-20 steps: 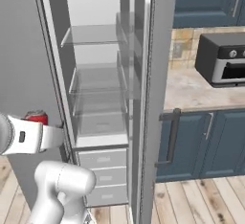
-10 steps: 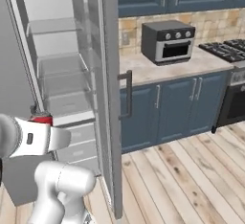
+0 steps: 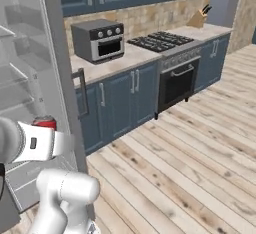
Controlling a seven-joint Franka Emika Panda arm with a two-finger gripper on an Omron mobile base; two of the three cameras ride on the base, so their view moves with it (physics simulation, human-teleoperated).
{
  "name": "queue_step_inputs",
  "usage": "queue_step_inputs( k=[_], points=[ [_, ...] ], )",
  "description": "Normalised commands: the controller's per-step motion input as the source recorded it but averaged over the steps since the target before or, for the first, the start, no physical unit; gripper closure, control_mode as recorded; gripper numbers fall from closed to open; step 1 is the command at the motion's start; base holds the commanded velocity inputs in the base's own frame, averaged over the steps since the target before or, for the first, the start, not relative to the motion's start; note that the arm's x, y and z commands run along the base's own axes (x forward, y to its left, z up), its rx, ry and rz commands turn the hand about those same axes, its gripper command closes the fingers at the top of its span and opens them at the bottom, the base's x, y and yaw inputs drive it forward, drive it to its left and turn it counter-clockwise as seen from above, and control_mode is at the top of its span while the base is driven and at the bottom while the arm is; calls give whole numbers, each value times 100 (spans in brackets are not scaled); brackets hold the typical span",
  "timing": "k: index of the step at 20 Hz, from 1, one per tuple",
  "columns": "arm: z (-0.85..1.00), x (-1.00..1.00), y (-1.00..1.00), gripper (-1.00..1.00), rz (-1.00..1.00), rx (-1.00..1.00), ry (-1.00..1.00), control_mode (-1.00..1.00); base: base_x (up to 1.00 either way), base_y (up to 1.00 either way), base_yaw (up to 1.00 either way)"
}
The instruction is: Open the fridge, grab two sodas, and place both sodas inside the bowl with ice on the dining counter.
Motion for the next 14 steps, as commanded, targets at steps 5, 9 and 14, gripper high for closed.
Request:
queue_step_inputs(
  k=[5,9,14],
  points=[
    [0,0,0,100,0,0,0,100,17,-34,-63],
    [0,0,0,100,0,0,0,100,58,-19,-56],
    [0,0,0,100,0,0,0,100,88,-6,-46]
  ],
)
